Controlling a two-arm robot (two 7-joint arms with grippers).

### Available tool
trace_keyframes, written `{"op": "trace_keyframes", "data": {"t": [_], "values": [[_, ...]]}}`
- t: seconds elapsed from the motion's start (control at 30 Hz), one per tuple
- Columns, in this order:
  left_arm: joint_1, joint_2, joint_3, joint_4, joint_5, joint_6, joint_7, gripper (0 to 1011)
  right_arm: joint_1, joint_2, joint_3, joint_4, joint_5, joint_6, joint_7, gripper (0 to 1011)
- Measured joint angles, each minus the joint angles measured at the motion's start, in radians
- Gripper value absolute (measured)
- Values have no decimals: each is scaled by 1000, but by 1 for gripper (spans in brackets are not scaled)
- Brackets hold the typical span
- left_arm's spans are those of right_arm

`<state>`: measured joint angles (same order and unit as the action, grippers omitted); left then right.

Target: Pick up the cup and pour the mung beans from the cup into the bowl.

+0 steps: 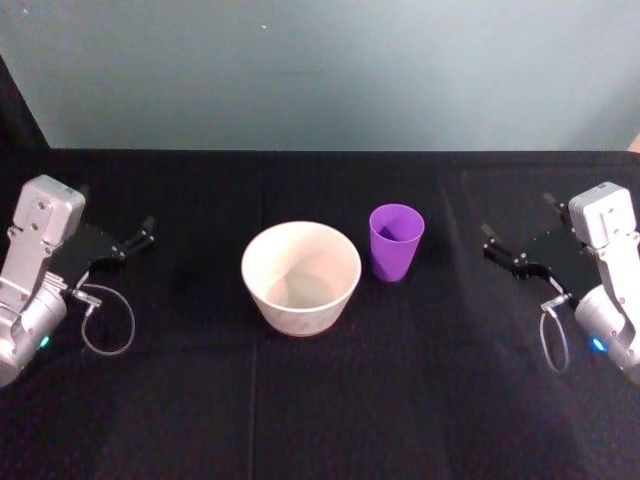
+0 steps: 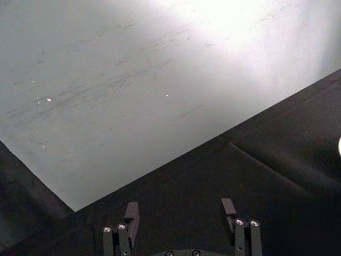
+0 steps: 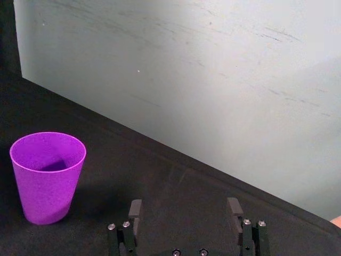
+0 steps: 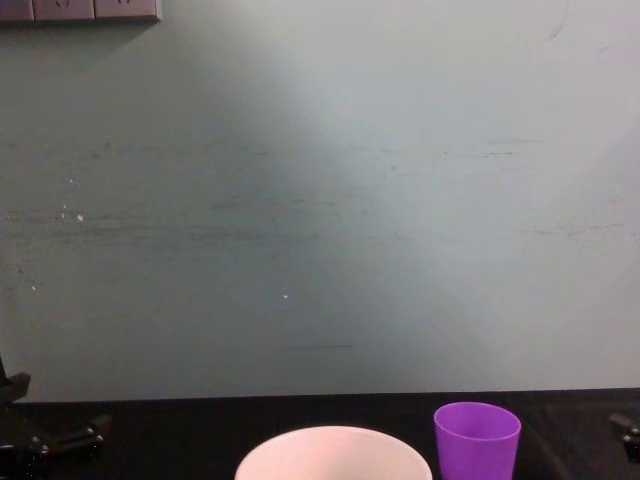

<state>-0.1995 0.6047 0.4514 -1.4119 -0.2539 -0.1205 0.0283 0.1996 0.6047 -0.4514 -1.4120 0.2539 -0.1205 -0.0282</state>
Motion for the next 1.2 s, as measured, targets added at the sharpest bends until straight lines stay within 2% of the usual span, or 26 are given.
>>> {"op": "trace_keyframes", "data": {"t": [0.6, 0.9, 1.2], "values": [[0, 0, 0, 0, 0, 0, 0, 1000, -10, -3, 5, -5, -1, 0, 6, 1002], [0, 0, 0, 0, 0, 0, 0, 1000, -37, -23, 4, -25, -1, 2, 62, 1002], [0, 0, 0, 0, 0, 0, 0, 1000, -18, -75, -12, 5, 26, -1, 159, 1002]]}}
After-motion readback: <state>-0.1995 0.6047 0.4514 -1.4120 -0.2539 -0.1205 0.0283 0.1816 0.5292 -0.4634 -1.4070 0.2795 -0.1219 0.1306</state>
